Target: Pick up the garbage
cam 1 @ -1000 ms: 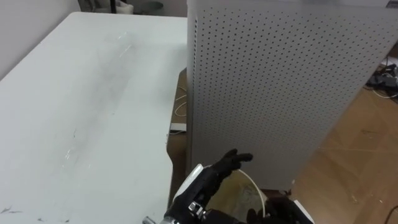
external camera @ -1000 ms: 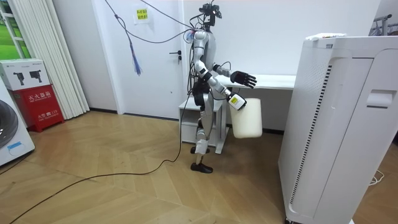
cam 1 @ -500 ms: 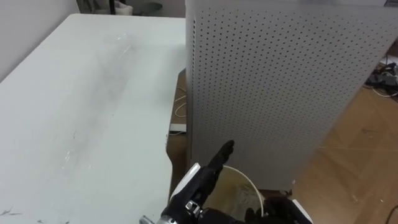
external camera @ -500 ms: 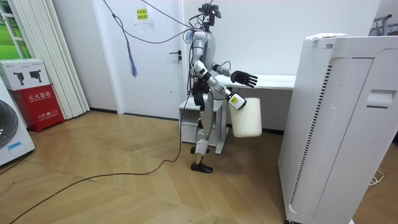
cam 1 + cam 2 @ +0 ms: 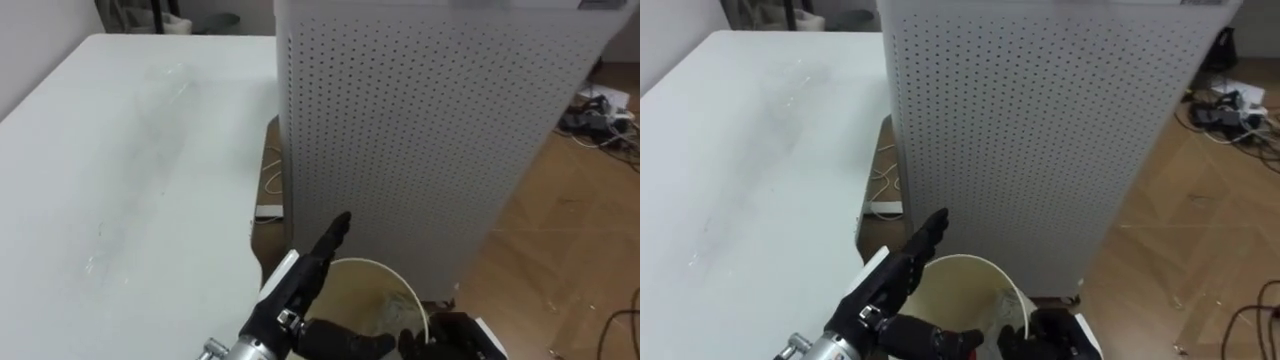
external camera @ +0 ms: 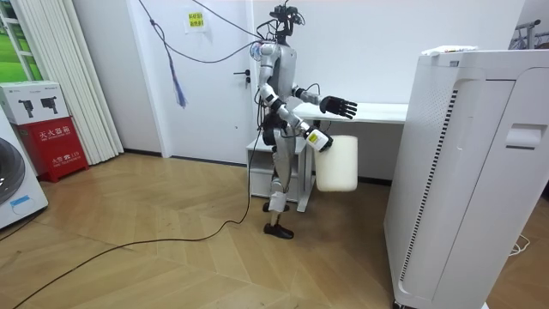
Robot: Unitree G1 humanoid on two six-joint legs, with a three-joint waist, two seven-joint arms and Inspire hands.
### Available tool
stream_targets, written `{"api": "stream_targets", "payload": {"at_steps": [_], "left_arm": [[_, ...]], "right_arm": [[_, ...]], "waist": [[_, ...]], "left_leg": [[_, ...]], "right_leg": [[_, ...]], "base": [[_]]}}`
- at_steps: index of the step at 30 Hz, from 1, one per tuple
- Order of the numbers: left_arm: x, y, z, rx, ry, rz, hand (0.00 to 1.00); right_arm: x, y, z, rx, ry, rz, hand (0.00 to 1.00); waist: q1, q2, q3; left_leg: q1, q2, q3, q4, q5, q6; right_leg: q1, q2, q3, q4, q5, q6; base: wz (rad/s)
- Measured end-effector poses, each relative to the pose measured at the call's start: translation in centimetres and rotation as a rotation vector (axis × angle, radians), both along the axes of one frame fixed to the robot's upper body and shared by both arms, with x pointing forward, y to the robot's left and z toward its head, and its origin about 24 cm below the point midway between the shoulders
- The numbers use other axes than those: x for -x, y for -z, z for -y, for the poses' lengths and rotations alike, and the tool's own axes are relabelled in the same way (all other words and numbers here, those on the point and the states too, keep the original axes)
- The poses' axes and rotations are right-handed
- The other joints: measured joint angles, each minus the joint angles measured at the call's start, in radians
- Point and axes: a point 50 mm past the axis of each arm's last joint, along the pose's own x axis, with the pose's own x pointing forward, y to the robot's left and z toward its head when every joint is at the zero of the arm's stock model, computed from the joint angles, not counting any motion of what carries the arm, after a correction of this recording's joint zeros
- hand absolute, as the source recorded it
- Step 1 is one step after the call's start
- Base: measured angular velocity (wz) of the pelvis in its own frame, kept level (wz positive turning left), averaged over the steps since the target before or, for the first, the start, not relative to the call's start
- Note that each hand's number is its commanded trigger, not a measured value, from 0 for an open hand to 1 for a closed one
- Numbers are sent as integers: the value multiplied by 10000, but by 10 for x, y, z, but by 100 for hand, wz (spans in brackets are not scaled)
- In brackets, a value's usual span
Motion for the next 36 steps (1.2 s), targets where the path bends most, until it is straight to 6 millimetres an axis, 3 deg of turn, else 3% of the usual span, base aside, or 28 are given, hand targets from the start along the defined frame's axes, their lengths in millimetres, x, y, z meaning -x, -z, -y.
{"api": "stream_targets", "payload": {"at_steps": [1, 2, 3, 4, 5, 6, 7, 8, 9, 10, 11, 13, 15, 21, 23, 25, 27, 28, 36], "left_arm": [[-1, -1, -3, -111, -127, 77, 0], [-4, -2, -8, -227, -402, 201, 0], [-6, -4, -13, -292, -674, 317, 0], [-7, -5, -17, -358, -846, 371, 0], [-7, -5, -16, -316, -856, 346, 0], [-6, -5, -13, -204, -826, 369, 0], [-6, -5, -13, -113, -866, 358, 0], [-6, -5, -13, -92, -902, 346, 0], [-7, -6, -15, -78, -984, 370, 0], [-7, -7, -16, -80, -1026, 406, 0], [-8, -8, -16, -99, -1062, 463, 0], [-8, -8, -17, -224, -1032, 508, 0], [-7, -7, -17, -308, -962, 492, 0], [-6, -7, -15, -181, -971, 456, 0], [-5, -9, -16, -158, -1000, 545, 0], [-3, -11, -20, -111, -1187, 647, 0], [-2, -14, -25, -49, -1392, 745, 0], [0, -14, -27, -46, -1495, 763, 0], [1, -13, -38, -157, -2167, 798, 0]], "right_arm": [[-1, -1, 0, -14, -11, 51, 100], [-3, -4, -2, -52, -55, 206, 100], [-4, -6, -3, -97, -90, 318, 100], [-3, -5, -3, -100, -53, 247, 100], [0, -2, -1, -43, 19, 136, 100], [5, 1, 6, 117, 194, -38, 100], [5, 0, 11, 212, 341, -30, 100], [4, -1, 13, 271, 355, -5, 100], [3, -2, 14, 344, 381, 26, 100], [3, -2, 14, 336, 378, 33, 100], [3, -2, 13, 293, 360, 30, 100], [2, -2, 6, 54, 188, 112, 100], [3, -2, 2, -87, -38, 80, 100], [2, -3, 1, -212, -498, 116, 100], [2, -3, 0, -297, -658, 115, 100], [1, -4, -2, -440, -922, 166, 100], [0, -7, -3, -500, -1075, 276, 100], [-1, -8, -4, -533, -1138, 345, 100], [-4, -14, 3, -313, -1236, 540, 100]], "waist": [[19, 2, -7], [48, 9, -13], [153, 4, -22], [211, -36, 9], [242, -29, 6], [512, -41, -13], [828, -84, -30], [933, -95, -38], [1052, -139, -34], [1046, -168, -20], [1037, -179, -18], [1017, -169, -23], [935, -174, -23], [872, -41, -66], [1085, 20, -58], [1313, 90, -68], [1365, 138, -62], [1358, 188, -78], [1242, 289, -79]], "left_leg": [[-98, 3, 154, 15, 5, 11], [-300, 13, 396, -19, 28, 101], [-488, 37, 546, -140, 8, 190], [-565, 322, 1378, -112, -20, 275], [-469, 421, 1732, -149, -28, 281], [-247, 473, 2436, -333, 4, 264], [-114, 469, 3112, -299, -21, 295], [-122, 453, 3306, -197, -60, 324], [-213, 386, 3414, 43, -121, 375], [-288, 346, 3389, 164, -130, 392], [-471, 304, 3262, 289, -130, 409], [-806, 273, 2454, 586, -128, 437], [-832, 260, 1953, 622, -115, 458], [-859, 406, 1768, 822, -110, 443], [-893, 344, 1059, 912, -120, 397], [-891, 164, -295, 950, -103, 281], [-834, 14, -1290, 937, -82, 203], [-778, -6, -1525, 938, -105, 146], [-430, -20, -1650, 525, -69, 43]], "right_leg": [[-114, 36, 45, -167, 211, -12], [-290, 152, 226, -675, 749, -5], [-360, 249, 139, -1258, 1321, -56], [-517, 178, -1047, -508, 905, -385], [-473, 90, -1721, 231, 355, -474], [-213, -82, -2715, 1405, -471, -597], [119, -310, -3072, 2019, -1030, -502], [298, -431, -3116, 2050, -1227, -418], [521, -610, -3132, 1742, -1468, -210], [519, -607, -3126, 1471, -1517, -216], [481, -592, -3143, 1099, -1547, -276], [423, -487, -3055, 702, -1477, -598], [501, -386, -3060, 580, -1376, -651], [533, -207, -2935, 429, -1244, -773], [466, -117, -2671, 456, -1214, -828], [447, 7, -2278, 455, -1180, -881], [458, 95, -1952, 458, -1163, -904], [468, 151, -1798, 456, -1158, -912], [639, 318, -1438, 294, -1145, -933]], "base": [[-107], [-123], [-133], [-93], [-62], [-71], [-82], [-81], [-41], [-33], [-25], [-30], [-6], [-9], [-54], [-66], [-56], [-45], [-17]]}}
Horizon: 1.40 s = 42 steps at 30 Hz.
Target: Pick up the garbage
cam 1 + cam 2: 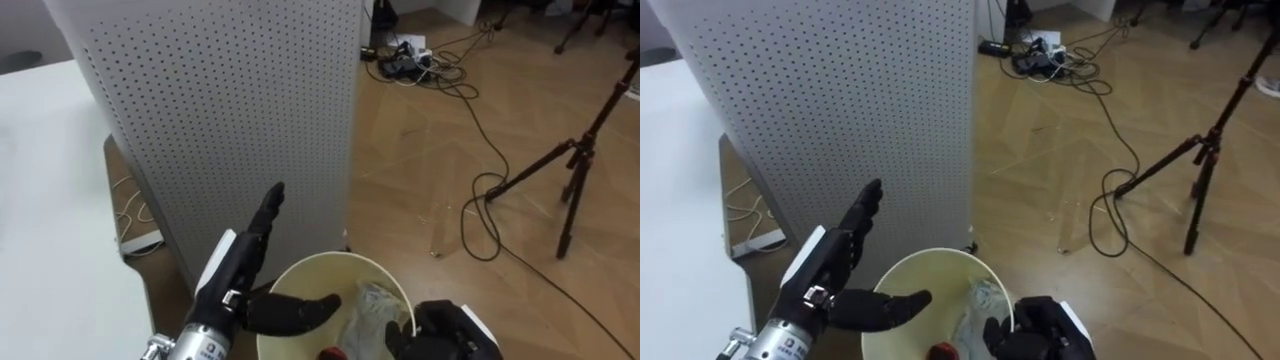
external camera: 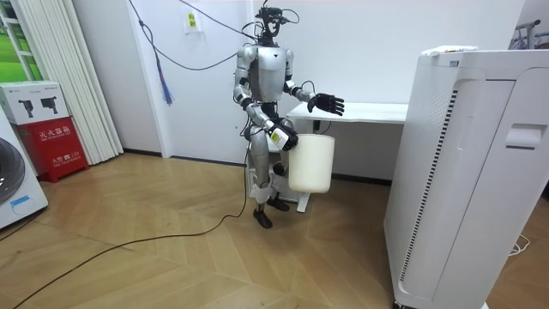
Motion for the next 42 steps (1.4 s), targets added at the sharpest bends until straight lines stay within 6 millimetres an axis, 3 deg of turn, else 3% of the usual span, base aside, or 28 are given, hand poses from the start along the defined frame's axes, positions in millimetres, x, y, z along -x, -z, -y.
{"api": "stream_targets", "payload": {"at_steps": [11, 14, 16, 20, 21, 22, 24, 26, 27, 28, 30, 31, 32, 36, 37, 39, 41, 42], "left_arm": [[0, -2, -9, -651, -1449, 561, 0], [0, -5, -12, -664, -1686, 790, 0], [0, -7, -17, -775, -2109, 1022, 0], [0, -11, -22, -778, -2610, 1403, 0], [1, -10, -23, -759, -2714, 1398, 0], [1, -10, -23, -835, -2770, 1438, 0], [1, -11, -24, -789, -2953, 1572, 0], [1, -12, -25, -733, -3128, 1717, 0], [2, -13, -27, -722, -3295, 1803, 0], [2, -14, -29, -773, -3453, 1909, 0], [3, -16, -32, -873, -3633, 2099, 0], [3, -16, -34, -944, -3744, 2136, 0], [3, -16, -34, -1014, -3780, 2158, 0], [2, -19, -36, -1220, -3777, 2421, 0], [2, -19, -36, -1396, -3787, 2504, 0], [2, -22, -36, -1509, -3771, 2650, 0], [-3, -28, -34, -1718, -3772, 3062, 0], [-6, -33, -33, -1735, -3826, 3293, 0]], "right_arm": [[-1, -9, 1, 80, 58, 457, 100], [3, -9, 0, 27, 76, 473, 100], [7, -6, 0, -13, 97, 352, 100], [12, -3, 2, 65, 189, 206, 100], [14, -2, 3, 76, 233, 146, 100], [16, -1, 4, 92, 294, 87, 100], [16, 0, 5, 143, 306, 40, 100], [18, 2, 7, 201, 339, -91, 100], [20, 4, 8, 213, 365, -189, 100], [23, 6, 8, 217, 386, -302, 100], [26, 8, 9, 241, 429, -393, 100], [27, 9, 11, 285, 468, -423, 100], [28, 9, 11, 304, 498, -436, 100], [26, 6, 14, 554, 768, -280, 100], [25, 5, 14, 558, 770, -214, 100], [25, 4, 14, 547, 782, -197, 100], [23, 4, 14, 533, 883, -149, 100], [23, 3, 14, 557, 942, -138, 100]], "waist": [[-108, -32, 17], [48, -64, 37], [119, -127, 97], [136, -57, 133], [185, -39, 153], [316, -67, 172], [365, -76, 175], [573, -89, 166], [673, -104, 161], [661, -149, 101], [663, -265, -10], [734, -309, -3], [807, -358, -7], [814, -415, 15], [849, -415, 14], [832, -409, 19], [883, -500, 80], [878, -476, 115]], "left_leg": [[331, 50, -34, -87, 2, -5], [330, 142, -44, 214, -99, -167], [86, 292, 2, 1246, -270, -344], [-1024, 629, -184, 3766, -257, -397], [-1470, 553, -568, 4278, -261, -435], [-1829, 350, -792, 4001, -350, -359], [-2556, 93, -1133, 3112, -258, -454], [-2995, -161, -1600, 1405, 358, -572], [-3090, -195, -1871, 470, 1068, -533], [-3052, -306, -2058, 42, 1760, -476], [-2942, -460, -2056, 16, 2318, -206], [-2841, -541, -2005, 134, 2604, 36], [-2817, -611, -1947, 200, 2534, 81], [-2879, -1019, -1744, 1214, 1426, 371], [-2887, -1108, -1646, 1530, 1075, 473], [-2740, -1218, -1526, 1846, 640, 629], [-2544, -1330, -1304, 2151, 236, 794], [-2378, -1386, -1300, 2355, -59, 912]], "right_leg": [[334, 103, 88, -116, 3, -6], [323, 188, 114, -80, -17, -39], [474, 205, 1, -18, -119, -163], [603, 400, 304, 160, -305, -339], [627, 465, 550, 264, -376, -380], [606, 455, 770, 345, -416, -393], [605, 447, 875, 343, -507, -410], [625, 450, 1052, 431, -648, -404], [650, 479, 1213, 608, -806, -319], [659, 462, 1270, 761, -1032, -208], [736, 362, 1340, 741, -1249, -41], [889, 270, 1349, 620, -1309, 59], [945, 175, 1266, 571, -1341, 118], [1327, -407, 1082, 698, -1755, 558], [1301, -582, 918, 1167, -1918, 750], [1064, -819, 892, 2365, -2001, 887], [489, -1128, 829, 4134, -1813, 1124], [197, -1236, 707, 5114, -1380, 1204]], "base": [[-3], [-18], [-21], [-13], [-28], [-30], [-32], [-48], [-46], [-30], [-16], [-32], [-28], [-8], [-13], [-2], [8], [10]]}}
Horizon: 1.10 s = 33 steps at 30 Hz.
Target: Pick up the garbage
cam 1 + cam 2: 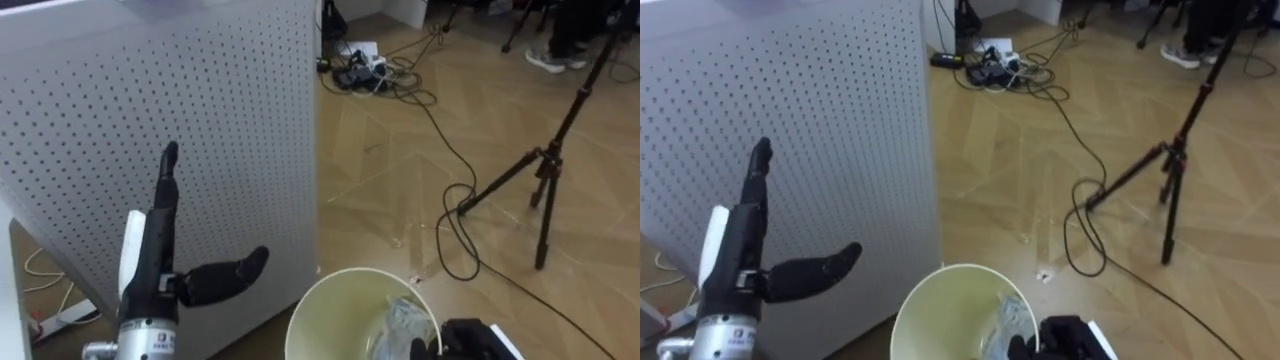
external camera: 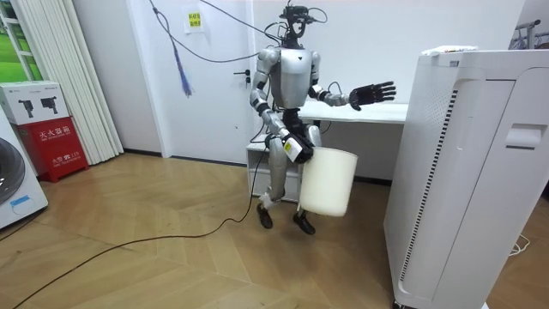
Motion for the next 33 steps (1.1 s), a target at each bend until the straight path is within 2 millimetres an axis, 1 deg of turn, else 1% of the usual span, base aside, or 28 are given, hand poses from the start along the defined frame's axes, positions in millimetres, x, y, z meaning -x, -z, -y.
{"api": "stream_targets", "payload": {"at_steps": [1, 2, 3, 4, 5, 6, 7, 8, 9, 10, 11, 12, 13, 15, 16, 19, 21, 23, 24, 26, 28, 29, 32, 33], "left_arm": [[-1, -2, 0, -3, -13, 86, 0], [-3, -5, 0, 67, -116, 306, 0], [-3, -8, -2, 105, -265, 543, 0], [-3, -9, -2, 120, -329, 635, 0], [-3, -11, -3, 160, -414, 750, 0], [-5, -12, -2, 170, -393, 818, 0], [-5, -12, -1, 180, -389, 840, 0], [-5, -12, -1, 190, -379, 837, 0], [-5, -12, -1, 198, -377, 852, 0], [-3, -11, 0, 197, -417, 808, 0], [-1, -9, 0, 146, -406, 757, 0], [4, -5, 2, -147, -342, 769, 0], [7, -4, 2, -373, -333, 848, 0], [13, -4, 3, -521, -315, 866, 0], [15, -3, 3, -605, -321, 824, 0], [16, -4, 3, -718, -354, 788, 0], [16, -6, 3, -768, -387, 822, 0], [16, -7, 1, -846, -511, 833, 0], [16, -10, 0, -929, -599, 994, 0], [17, -21, -1, -1009, -735, 1531, 0], [18, -31, -3, -1118, -963, 2130, 0], [17, -33, -4, -1224, -1035, 2247, 0], [19, -40, -6, -1746, -1391, 2808, 0], [19, -41, -7, -1696, -1484, 2933, 0]], "right_arm": [[0, 0, 0, 0, 7, -1, 100], [0, -1, 0, -7, -4, 37, 100], [-2, -2, -1, -31, -47, 119, 100], [-3, -4, -2, -53, -90, 186, 100], [-4, -5, -3, -68, -169, 266, 100], [-4, -5, -3, -43, -208, 263, 100], [-4, -5, -3, 42, -282, 262, 100], [-4, -5, -3, 136, -330, 264, 100], [-4, -5, -3, 276, -368, 281, 100], [-3, -5, -2, 453, -419, 263, 100], [-2, -4, -2, 503, -428, 232, 100], [-2, -5, -1, 528, -443, 231, 100], [-2, -5, -1, 532, -448, 224, 100], [-2, -4, -2, 503, -471, 219, 100], [-2, -4, -2, 487, -485, 222, 100], [-3, -5, -3, 422, -626, 254, 100], [-3, -5, -4, 380, -731, 248, 100], [-3, -5, -5, 324, -843, 230, 100], [-3, -5, -5, 297, -866, 228, 100], [-3, -5, -7, 216, -942, 223, 100], [-3, -5, -7, 167, -1040, 194, 100], [-2, -4, -7, 169, -1026, 177, 100], [-2, -5, -6, 168, -949, 215, 100], [-2, -5, -6, 158, -958, 224, 100]], "waist": [[10, 37, 30], [9, 177, 97], [43, 280, 78], [39, 323, 80], [-55, 417, 66], [-140, 429, 67], [-251, 445, 57], [-293, 452, 57], [-371, 442, 43], [-477, 478, 20], [-503, 521, -18], [-383, 531, -29], [-221, 539, -36], [-126, 540, -37], [-91, 543, -40], [-27, 529, -53], [52, 521, -56], [49, 508, -49], [55, 467, -54], [47, 369, -49], [28, 319, -53], [19, 319, -53], [-138, 299, -56], [-269, 304, -57]], "left_leg": [[129, 4, -21, 43, -102, 26], [364, 40, -173, 45, -292, 77], [488, 70, -339, -90, -343, 84], [538, 76, -405, -198, -341, 89], [618, 88, -620, -303, -334, 91], [762, 86, -782, -398, -334, 88], [986, 69, -985, -566, -337, 83], [1116, 59, -1106, -668, -336, 80], [1288, 32, -1272, -790, -353, 40], [1471, 30, -1468, -842, -413, -58], [1564, 77, -1491, -936, -400, -79], [1751, 208, -1487, -1211, -354, -154], [1900, 339, -1479, -1482, -313, -223], [2140, 512, -1414, -1747, -289, -285], [2310, 601, -1396, -1882, -271, -361], [2550, 750, -1469, -2144, -252, -425], [2630, 769, -1491, -2234, -219, -478], [2773, 774, -1578, -2389, -185, -532], [2835, 777, -1654, -2471, -185, -532], [2851, 773, -1669, -2513, -185, -532], [2845, 739, -1672, -2515, -185, -532], [2850, 734, -1665, -2520, -185, -532], [2853, 716, -1708, -2540, -189, -531], [2854, 724, -1708, -2531, -188, -531]], "right_leg": [[-114, -30, -27, 356, 281, -3], [-306, 11, -56, 887, 637, 49], [-690, 69, -55, 941, 310, -17], [-927, 106, -83, 860, 128, -80], [-1308, 288, -93, 298, -71, -155], [-1521, 431, -34, -610, -112, -201], [-1639, 531, -13, -1703, -37, -269], [-1659, 582, -2, -2312, 113, -338], [-1612, 674, -9, -3493, 731, -378], [-1531, 745, -21, -3926, 1811, -489], [-1390, 741, -31, -4053, 1840, -515], [-1119, 878, -31, -4407, 1861, -552], [-903, 1009, -51, -4748, 1912, -635], [-577, 1161, -121, -5135, 1961, -714], [-362, 1231, -177, -5320, 1977, -741], [-36, 1350, -353, -5661, 2020, -813], [10, 1370, -356, -5675, 2022, -816], [89, 1377, -371, -5677, 2021, -816], [107, 1393, -369, -5673, 2015, -825], [117, 1389, -394, -5673, 2015, -832], [185, 1316, -598, -5674, 2016, -835], [215, 1302, -622, -5681, 2017, -835], [385, 1281, -865, -5769, 2019, -832], [506, 1267, -1020, -5881, 2031, -818]], "base": [[6], [-6], [-7], [6], [28], [49], [48], [53], [57], [59], [38], [13], [4], [13], [14], [13], [8], [4], [4], [2], [7], [12], [24], [40]]}}
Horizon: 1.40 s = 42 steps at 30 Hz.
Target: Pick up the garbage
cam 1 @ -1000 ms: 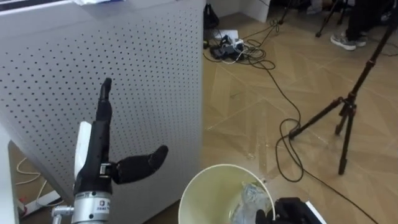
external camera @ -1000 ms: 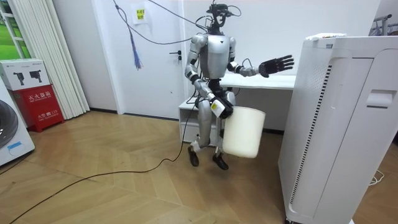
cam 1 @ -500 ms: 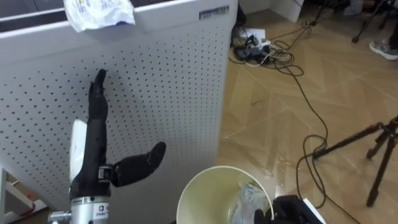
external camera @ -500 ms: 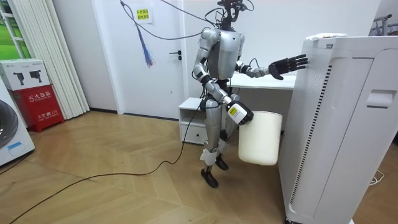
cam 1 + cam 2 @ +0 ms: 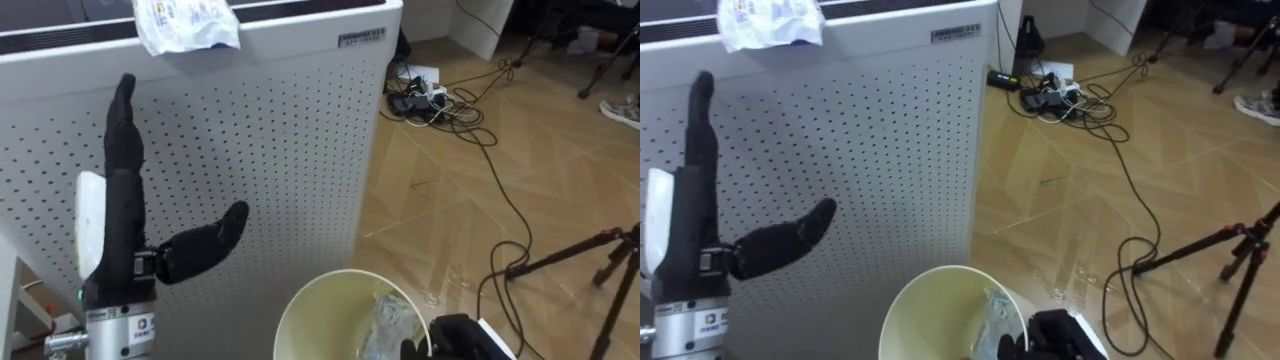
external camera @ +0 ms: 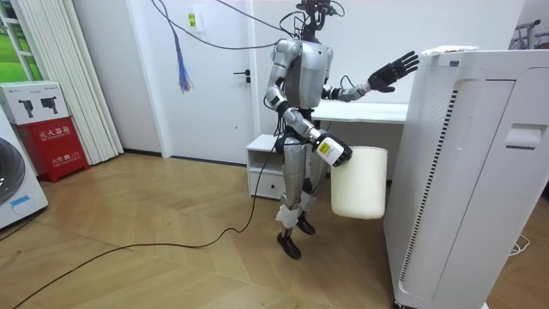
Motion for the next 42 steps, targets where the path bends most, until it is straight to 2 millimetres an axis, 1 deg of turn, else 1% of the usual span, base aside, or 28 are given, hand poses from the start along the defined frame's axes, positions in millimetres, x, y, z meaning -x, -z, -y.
{"api": "stream_targets", "payload": {"at_steps": [1, 5, 9, 11, 15, 20, 26, 30, 31, 35, 37, 39, 42], "left_arm": [[0, -1, 0, -42, -96, 125, 0], [1, -2, 0, 10, -273, 364, 0], [1, -3, -1, 59, -355, 437, 0], [1, -3, -3, 102, -461, 508, 0], [2, -4, -7, 292, -852, 757, 0], [3, -6, -14, 299, -1314, 998, 0], [6, -16, -20, -1039, -1674, 1542, 0], [6, -17, -18, -1831, -1856, 1786, 0], [5, -17, -17, -2001, -1907, 1773, 0], [2, -20, -16, -2469, -2137, 1805, 0], [-2, -25, -15, -3060, -2217, 2028, 0], [-4, -29, -15, -3440, -2196, 2214, 0], [-6, -35, -12, -3782, -2181, 2522, 0]], "right_arm": [[0, 0, 0, -17, -27, -3, 100], [-2, -3, 0, 119, -151, 147, 100], [-5, -8, 0, 147, -254, 446, 100], [-6, -11, 1, 164, -226, 573, 100], [-7, -13, 3, 258, -65, 694, 100], [-7, -13, 3, 248, -15, 704, 100], [-9, -16, 2, 202, -115, 823, 100], [-8, -16, 1, 175, -161, 811, 100], [-8, -16, 1, 170, -182, 807, 100], [-7, -15, 2, 180, -366, 749, 100], [-7, -15, 2, 143, -521, 714, 100], [-7, -15, 1, 105, -618, 696, 100], [-7, -15, 1, 61, -734, 673, 100]], "waist": [[-48, 2, 1], [-40, 14, -5], [-34, 72, 0], [-1, 101, 7], [244, 130, -4], [326, 126, -2], [365, 135, -12], [326, 197, -46], [277, 225, -63], [227, 367, -52], [178, 434, -33], [132, 460, -47], [43, 492, -37]], "left_leg": [[10, 13, -19, 3, 1, -1], [14, 20, -139, 37, 29, -42], [-3, 25, -238, 46, 38, -49], [-9, 30, -249, 25, 39, -49], [118, 44, -195, -42, 42, -49], [261, 47, -245, -164, 44, -48], [157, 43, -304, -161, 43, -48], [205, 42, -249, -160, 43, -48], [268, 39, -249, -166, 43, -48], [435, 41, -248, -224, 44, -48], [440, 59, -232, -289, 44, -48], [441, 64, -226, -289, 44, -48], [449, 66, -217, -291, 44, -48]], "right_leg": [[105, -16, -143, -88, 3, 1], [223, -13, -243, -187, 20, 0], [297, -24, -405, -324, 20, 1], [298, -35, -415, -350, 19, 1], [344, -74, -423, -376, 14, 10], [583, -79, -582, -522, 7, 22], [588, -11, -650, -664, 13, 32], [677, -22, -671, -722, 13, 32], [742, -21, -670, -815, 31, 61], [917, -43, -650, -879, 38, 71], [929, -39, -657, -883, 37, 71], [929, -35, -652, -881, 37, 71], [933, -35, -649, -870, 38, 71]], "base": [[39], [17], [9], [3], [-1], [5], [6], [1], [4], [0], [0], [0], [0]]}}
